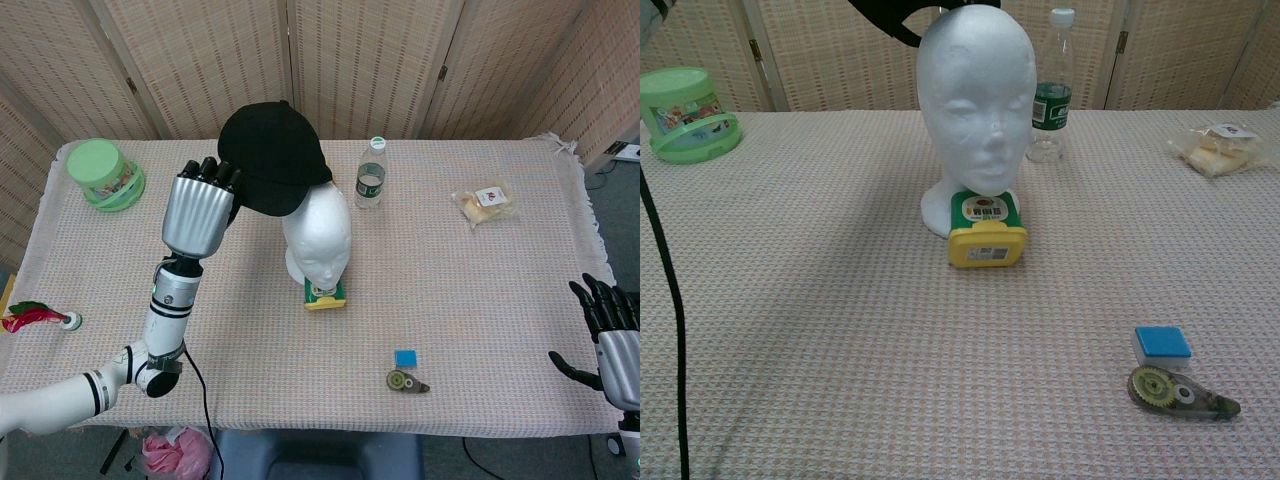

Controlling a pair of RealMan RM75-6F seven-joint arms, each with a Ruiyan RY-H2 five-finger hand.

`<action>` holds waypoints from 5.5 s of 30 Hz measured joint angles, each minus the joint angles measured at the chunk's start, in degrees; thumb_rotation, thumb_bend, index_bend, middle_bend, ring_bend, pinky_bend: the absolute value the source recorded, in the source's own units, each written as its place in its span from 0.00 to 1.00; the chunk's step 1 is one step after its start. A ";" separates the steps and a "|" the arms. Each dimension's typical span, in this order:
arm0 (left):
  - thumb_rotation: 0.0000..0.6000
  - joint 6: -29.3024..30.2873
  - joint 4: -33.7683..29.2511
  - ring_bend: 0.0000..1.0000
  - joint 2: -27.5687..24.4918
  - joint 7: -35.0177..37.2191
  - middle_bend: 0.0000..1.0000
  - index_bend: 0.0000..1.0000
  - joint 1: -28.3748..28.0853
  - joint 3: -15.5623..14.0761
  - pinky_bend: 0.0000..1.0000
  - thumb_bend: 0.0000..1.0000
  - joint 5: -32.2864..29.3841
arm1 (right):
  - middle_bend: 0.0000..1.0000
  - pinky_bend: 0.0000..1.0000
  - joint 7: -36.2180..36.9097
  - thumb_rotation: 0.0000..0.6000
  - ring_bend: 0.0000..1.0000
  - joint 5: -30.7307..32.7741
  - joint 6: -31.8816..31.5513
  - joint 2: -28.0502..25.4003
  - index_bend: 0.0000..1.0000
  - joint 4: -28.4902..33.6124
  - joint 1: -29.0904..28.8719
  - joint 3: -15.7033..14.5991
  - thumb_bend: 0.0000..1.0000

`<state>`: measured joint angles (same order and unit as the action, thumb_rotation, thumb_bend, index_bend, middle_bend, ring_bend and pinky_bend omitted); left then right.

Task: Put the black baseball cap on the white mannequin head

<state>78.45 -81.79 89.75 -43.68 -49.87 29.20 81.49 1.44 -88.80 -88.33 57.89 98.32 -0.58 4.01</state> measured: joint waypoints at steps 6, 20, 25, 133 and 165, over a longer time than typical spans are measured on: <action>1.00 0.58 -2.33 0.54 0.83 -4.39 0.64 0.63 -0.75 -0.61 0.69 0.43 -1.82 | 0.00 0.00 0.81 1.00 0.00 1.52 1.53 -0.66 0.00 0.40 -0.74 0.22 0.11; 1.00 4.17 -5.40 0.54 5.53 -13.69 0.64 0.63 -3.10 -3.93 0.69 0.43 -0.84 | 0.00 0.00 7.06 1.00 0.00 0.75 1.49 -2.89 0.00 -0.25 -0.56 -0.40 0.13; 1.00 4.39 -6.19 0.54 6.26 -15.86 0.64 0.63 -3.86 -4.03 0.69 0.43 -0.93 | 0.00 0.00 7.31 1.00 0.00 -0.10 0.55 -2.99 0.00 -0.39 -0.06 -0.91 0.13; 1.00 6.41 -19.78 0.32 6.94 -26.68 0.38 0.21 11.74 -15.14 0.55 0.35 -10.61 | 0.00 0.00 9.39 1.00 0.00 -6.90 -9.69 -2.29 0.00 -2.07 3.93 -2.78 0.19; 1.00 0.56 -22.38 0.05 -12.47 16.08 0.06 0.02 25.68 -20.99 0.25 0.35 -12.25 | 0.00 0.00 1.37 1.00 0.00 -12.29 -10.80 -0.12 0.00 -1.35 6.17 -5.80 0.20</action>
<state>79.01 -104.17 77.28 -27.61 -24.19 8.21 69.24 2.81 -101.09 -99.13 57.77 96.96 5.59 -1.79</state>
